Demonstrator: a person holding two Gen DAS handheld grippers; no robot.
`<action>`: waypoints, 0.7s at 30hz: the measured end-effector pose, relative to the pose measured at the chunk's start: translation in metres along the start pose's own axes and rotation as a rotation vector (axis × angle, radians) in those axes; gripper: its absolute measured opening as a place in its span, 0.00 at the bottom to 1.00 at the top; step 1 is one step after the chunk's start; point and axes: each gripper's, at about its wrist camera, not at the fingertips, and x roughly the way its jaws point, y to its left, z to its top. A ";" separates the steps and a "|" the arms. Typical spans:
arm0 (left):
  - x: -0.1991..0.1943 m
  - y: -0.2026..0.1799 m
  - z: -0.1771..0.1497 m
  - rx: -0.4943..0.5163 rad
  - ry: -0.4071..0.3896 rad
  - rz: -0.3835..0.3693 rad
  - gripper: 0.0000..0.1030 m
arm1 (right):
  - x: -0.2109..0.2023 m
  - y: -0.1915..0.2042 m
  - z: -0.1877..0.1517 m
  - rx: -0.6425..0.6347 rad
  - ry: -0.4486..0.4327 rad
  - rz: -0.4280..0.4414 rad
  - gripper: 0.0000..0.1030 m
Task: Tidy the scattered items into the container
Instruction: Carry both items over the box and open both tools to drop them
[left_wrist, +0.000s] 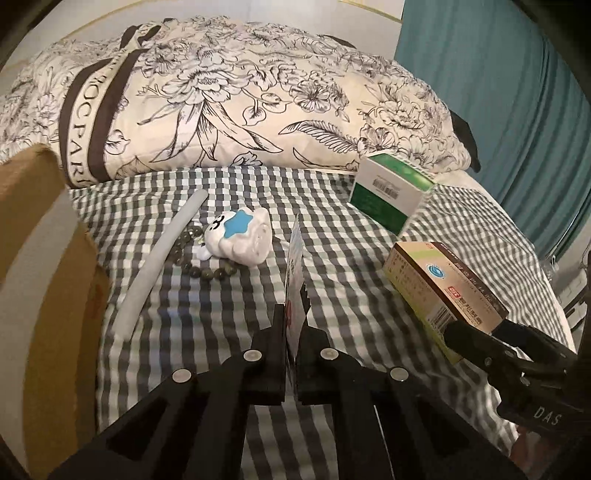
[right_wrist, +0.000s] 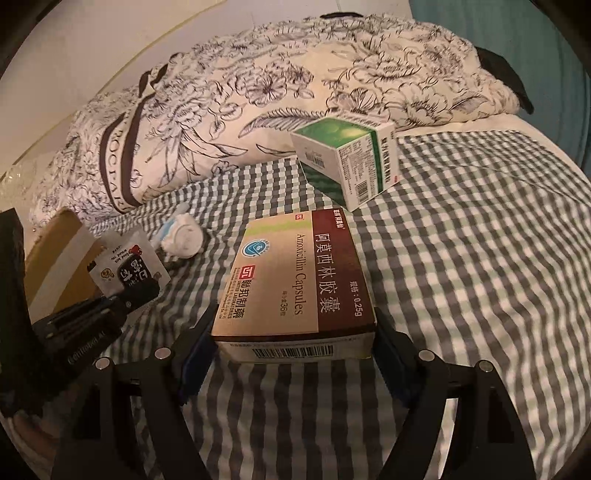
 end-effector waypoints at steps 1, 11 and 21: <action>-0.007 -0.002 -0.002 -0.004 0.000 0.008 0.03 | -0.008 0.001 -0.003 -0.001 -0.004 0.003 0.74; -0.073 -0.008 -0.019 -0.031 0.019 0.035 0.03 | -0.087 0.018 -0.016 -0.021 -0.052 0.021 0.75; -0.163 -0.010 -0.025 -0.017 -0.086 0.057 0.03 | -0.168 0.072 -0.025 -0.106 -0.134 0.061 0.75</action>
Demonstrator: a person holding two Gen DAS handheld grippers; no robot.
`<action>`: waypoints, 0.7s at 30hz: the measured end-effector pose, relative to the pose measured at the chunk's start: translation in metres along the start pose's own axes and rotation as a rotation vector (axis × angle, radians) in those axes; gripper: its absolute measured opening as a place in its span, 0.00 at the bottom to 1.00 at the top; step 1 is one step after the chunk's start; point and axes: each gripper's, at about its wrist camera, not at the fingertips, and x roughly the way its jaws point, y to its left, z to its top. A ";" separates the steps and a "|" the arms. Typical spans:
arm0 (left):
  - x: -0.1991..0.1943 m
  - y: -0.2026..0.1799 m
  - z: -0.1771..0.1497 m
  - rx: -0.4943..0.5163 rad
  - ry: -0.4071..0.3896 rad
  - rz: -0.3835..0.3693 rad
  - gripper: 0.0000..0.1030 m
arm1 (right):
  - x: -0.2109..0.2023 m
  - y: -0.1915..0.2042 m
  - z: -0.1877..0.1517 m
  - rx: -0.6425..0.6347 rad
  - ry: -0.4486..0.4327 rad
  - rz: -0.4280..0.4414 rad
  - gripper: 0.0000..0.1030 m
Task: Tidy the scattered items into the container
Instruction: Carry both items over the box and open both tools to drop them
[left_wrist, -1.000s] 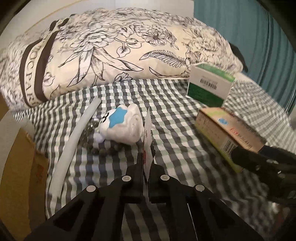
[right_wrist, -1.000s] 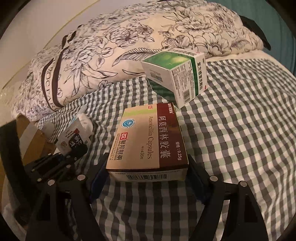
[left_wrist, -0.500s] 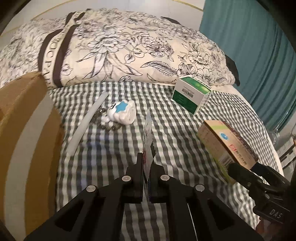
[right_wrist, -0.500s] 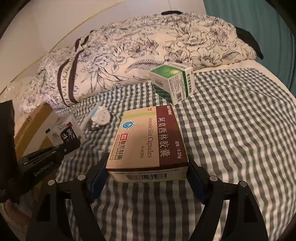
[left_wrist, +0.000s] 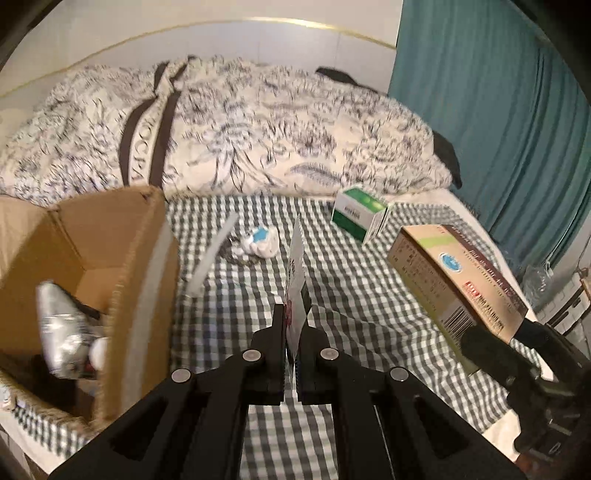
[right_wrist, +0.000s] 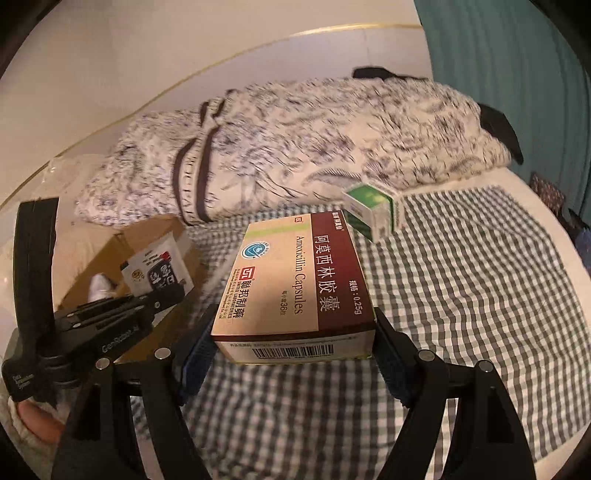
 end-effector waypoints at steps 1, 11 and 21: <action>-0.008 0.003 0.000 -0.001 -0.009 0.004 0.03 | -0.006 0.007 0.001 -0.010 -0.007 0.007 0.75; -0.072 0.058 -0.003 -0.048 -0.085 0.043 0.03 | -0.049 0.087 0.005 -0.121 -0.056 0.079 0.75; -0.085 0.143 -0.013 -0.123 -0.078 0.111 0.03 | -0.028 0.172 0.011 -0.211 -0.040 0.172 0.75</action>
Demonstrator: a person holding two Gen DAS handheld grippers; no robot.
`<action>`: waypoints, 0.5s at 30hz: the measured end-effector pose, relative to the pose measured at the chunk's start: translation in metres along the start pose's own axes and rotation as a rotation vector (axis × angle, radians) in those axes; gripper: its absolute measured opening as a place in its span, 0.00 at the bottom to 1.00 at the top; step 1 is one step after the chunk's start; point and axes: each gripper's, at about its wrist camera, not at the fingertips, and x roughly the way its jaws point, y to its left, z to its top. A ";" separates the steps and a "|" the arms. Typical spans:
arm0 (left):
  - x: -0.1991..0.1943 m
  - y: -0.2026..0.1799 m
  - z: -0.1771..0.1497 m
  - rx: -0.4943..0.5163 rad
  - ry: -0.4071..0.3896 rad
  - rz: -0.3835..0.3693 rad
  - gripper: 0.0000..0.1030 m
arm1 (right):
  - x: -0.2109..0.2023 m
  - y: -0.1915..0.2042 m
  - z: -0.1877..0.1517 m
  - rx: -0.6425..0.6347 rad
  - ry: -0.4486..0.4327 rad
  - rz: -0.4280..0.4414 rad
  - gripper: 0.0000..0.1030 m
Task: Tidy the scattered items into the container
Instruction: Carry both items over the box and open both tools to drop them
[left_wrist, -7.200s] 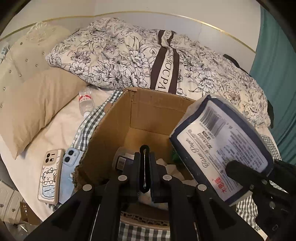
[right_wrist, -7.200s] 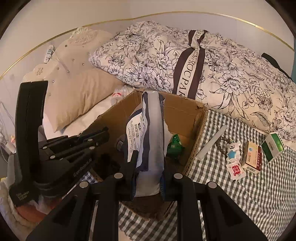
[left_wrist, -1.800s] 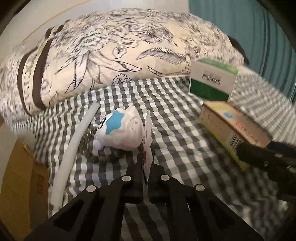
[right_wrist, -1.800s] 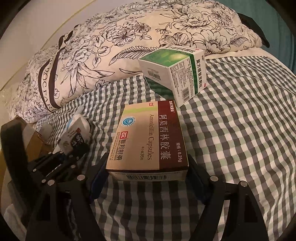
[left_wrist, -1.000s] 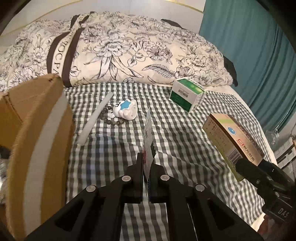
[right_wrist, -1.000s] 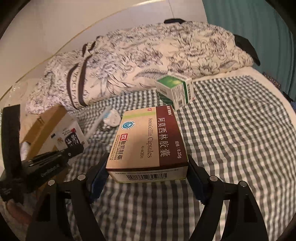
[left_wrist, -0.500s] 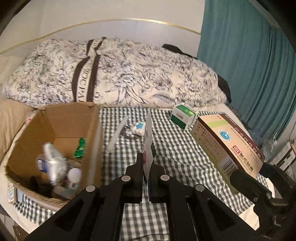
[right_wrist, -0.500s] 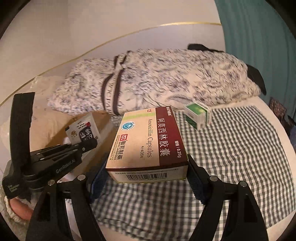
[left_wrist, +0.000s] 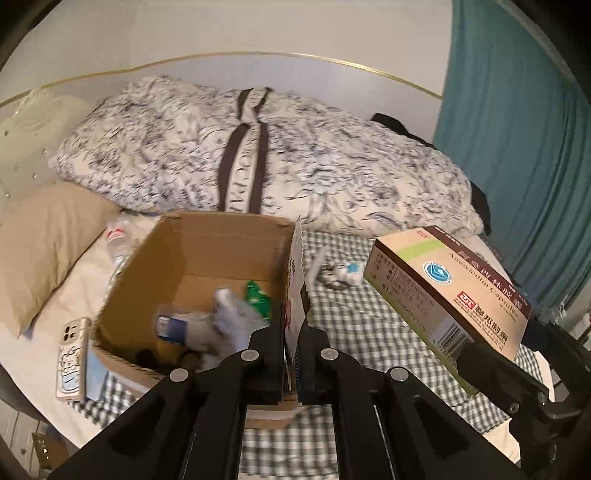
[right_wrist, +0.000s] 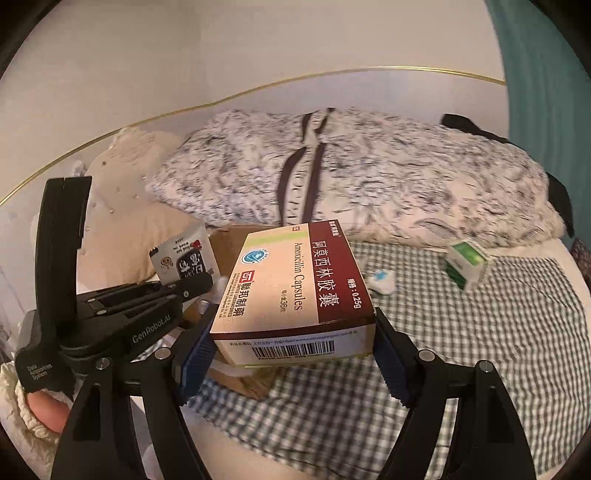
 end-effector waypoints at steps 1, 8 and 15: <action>0.003 0.007 -0.001 -0.007 0.004 0.006 0.03 | 0.008 0.006 0.001 -0.006 0.010 0.010 0.75; 0.038 0.055 -0.008 -0.058 0.062 0.041 0.03 | 0.068 0.038 0.005 -0.052 0.088 0.047 0.75; 0.066 0.080 -0.014 -0.090 0.099 0.064 0.06 | 0.120 0.051 0.008 -0.081 0.147 0.074 0.75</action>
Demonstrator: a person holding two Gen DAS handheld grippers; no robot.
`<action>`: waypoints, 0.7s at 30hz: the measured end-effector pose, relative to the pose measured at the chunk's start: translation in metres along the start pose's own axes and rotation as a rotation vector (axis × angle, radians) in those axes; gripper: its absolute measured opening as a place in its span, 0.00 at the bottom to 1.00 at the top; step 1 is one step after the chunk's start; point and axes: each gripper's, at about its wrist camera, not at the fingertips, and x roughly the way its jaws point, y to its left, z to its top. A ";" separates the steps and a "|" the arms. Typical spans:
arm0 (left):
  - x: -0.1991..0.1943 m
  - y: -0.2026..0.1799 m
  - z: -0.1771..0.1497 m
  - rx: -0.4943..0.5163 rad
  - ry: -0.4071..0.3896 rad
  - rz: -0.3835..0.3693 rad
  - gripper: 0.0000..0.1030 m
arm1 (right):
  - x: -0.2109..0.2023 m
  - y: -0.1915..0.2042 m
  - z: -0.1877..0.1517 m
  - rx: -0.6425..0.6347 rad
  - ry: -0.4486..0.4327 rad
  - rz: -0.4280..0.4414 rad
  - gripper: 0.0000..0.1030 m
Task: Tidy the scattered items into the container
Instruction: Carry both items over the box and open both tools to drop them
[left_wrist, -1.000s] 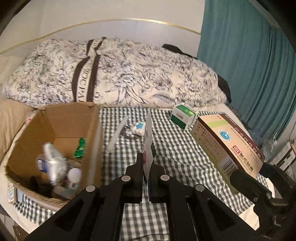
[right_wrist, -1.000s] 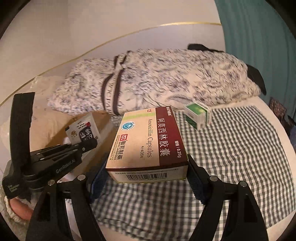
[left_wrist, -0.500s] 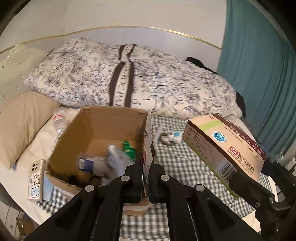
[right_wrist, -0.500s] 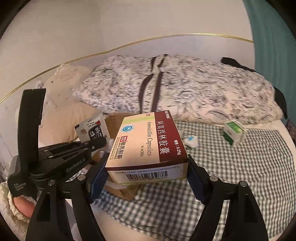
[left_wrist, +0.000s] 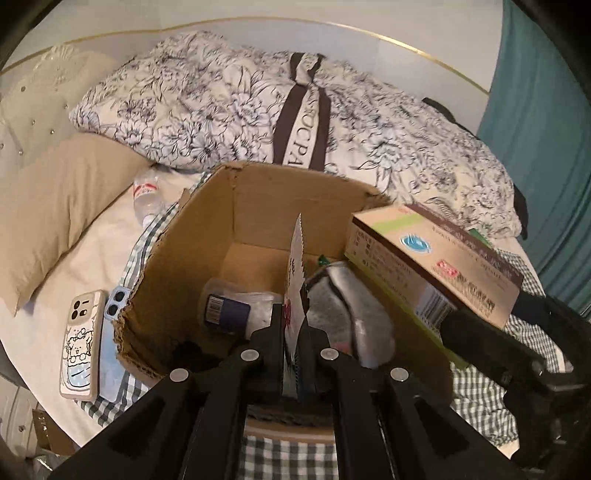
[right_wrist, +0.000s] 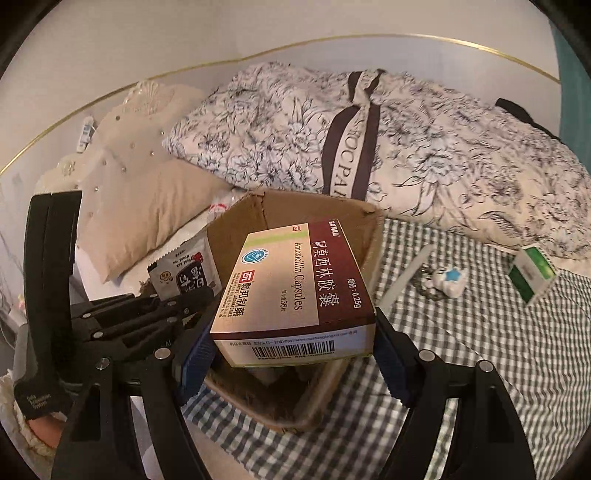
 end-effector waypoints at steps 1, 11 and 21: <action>0.002 0.001 0.000 -0.001 0.000 0.000 0.10 | 0.005 0.001 0.003 -0.003 0.001 0.007 0.75; -0.002 -0.008 -0.001 0.000 -0.044 -0.018 0.88 | -0.003 -0.014 0.019 0.056 -0.103 0.014 0.86; -0.022 -0.070 -0.019 0.074 -0.047 -0.067 0.92 | -0.060 -0.098 -0.028 0.209 -0.118 -0.115 0.86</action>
